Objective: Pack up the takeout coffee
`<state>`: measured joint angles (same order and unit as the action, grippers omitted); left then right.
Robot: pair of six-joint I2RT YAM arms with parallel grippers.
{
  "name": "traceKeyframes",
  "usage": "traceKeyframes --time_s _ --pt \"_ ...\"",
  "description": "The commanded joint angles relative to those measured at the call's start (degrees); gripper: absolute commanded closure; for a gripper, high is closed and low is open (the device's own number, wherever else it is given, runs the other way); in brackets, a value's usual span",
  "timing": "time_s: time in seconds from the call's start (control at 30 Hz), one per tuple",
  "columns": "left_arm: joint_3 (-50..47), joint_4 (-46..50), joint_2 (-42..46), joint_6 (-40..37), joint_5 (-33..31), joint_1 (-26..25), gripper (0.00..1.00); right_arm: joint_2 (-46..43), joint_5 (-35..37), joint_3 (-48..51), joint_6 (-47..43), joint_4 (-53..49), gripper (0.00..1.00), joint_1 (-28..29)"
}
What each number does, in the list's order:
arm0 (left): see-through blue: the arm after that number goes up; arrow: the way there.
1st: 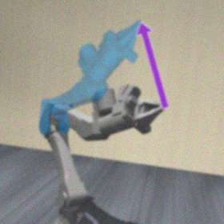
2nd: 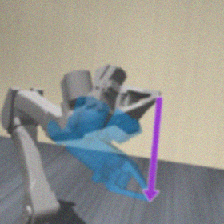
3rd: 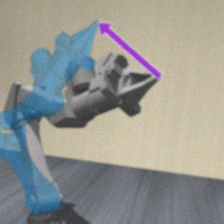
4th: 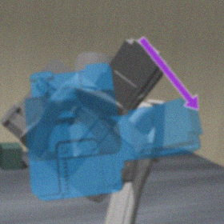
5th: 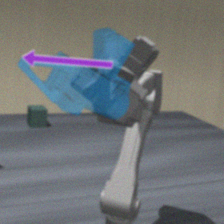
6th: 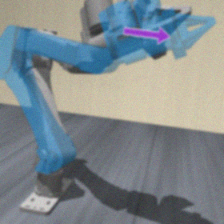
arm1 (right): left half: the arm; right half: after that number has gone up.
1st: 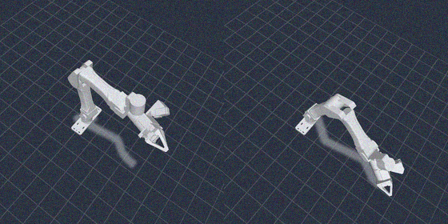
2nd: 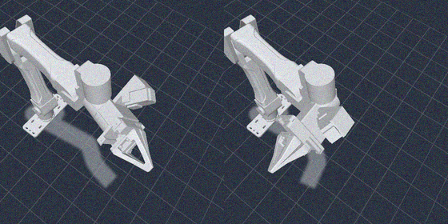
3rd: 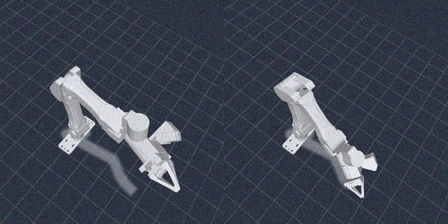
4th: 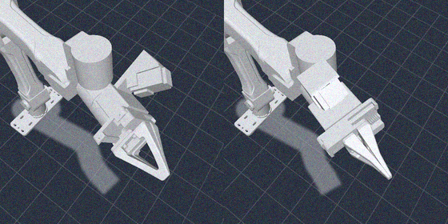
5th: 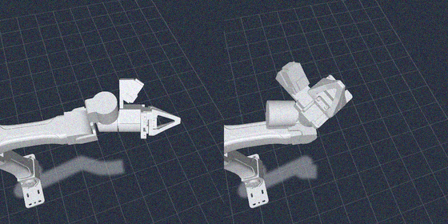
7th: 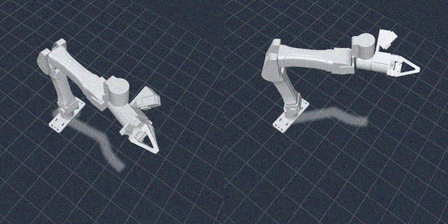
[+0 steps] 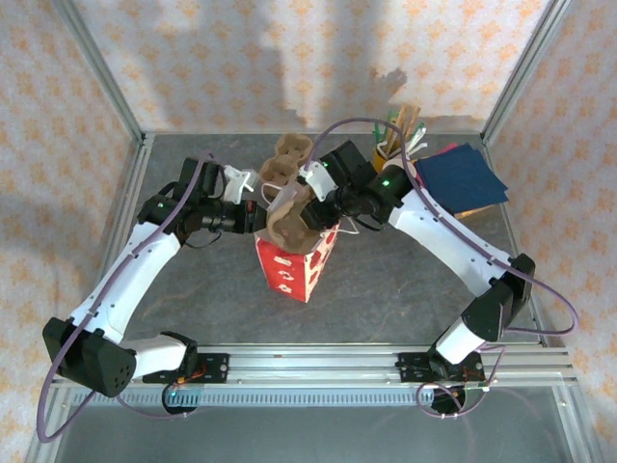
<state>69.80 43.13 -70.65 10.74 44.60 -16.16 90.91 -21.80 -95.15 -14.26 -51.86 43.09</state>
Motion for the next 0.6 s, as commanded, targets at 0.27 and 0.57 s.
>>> traceKeyframes --time_s 0.27,0.57 --pt "1.87 0.10 -0.89 -1.51 -0.56 -1.32 1.00 1.36 5.67 0.27 -1.21 -2.99 0.66 0.28" --pt "3.39 0.11 -1.42 -0.64 -3.37 -1.41 1.00 2.17 3.85 0.70 -2.00 -4.68 0.66 0.85"
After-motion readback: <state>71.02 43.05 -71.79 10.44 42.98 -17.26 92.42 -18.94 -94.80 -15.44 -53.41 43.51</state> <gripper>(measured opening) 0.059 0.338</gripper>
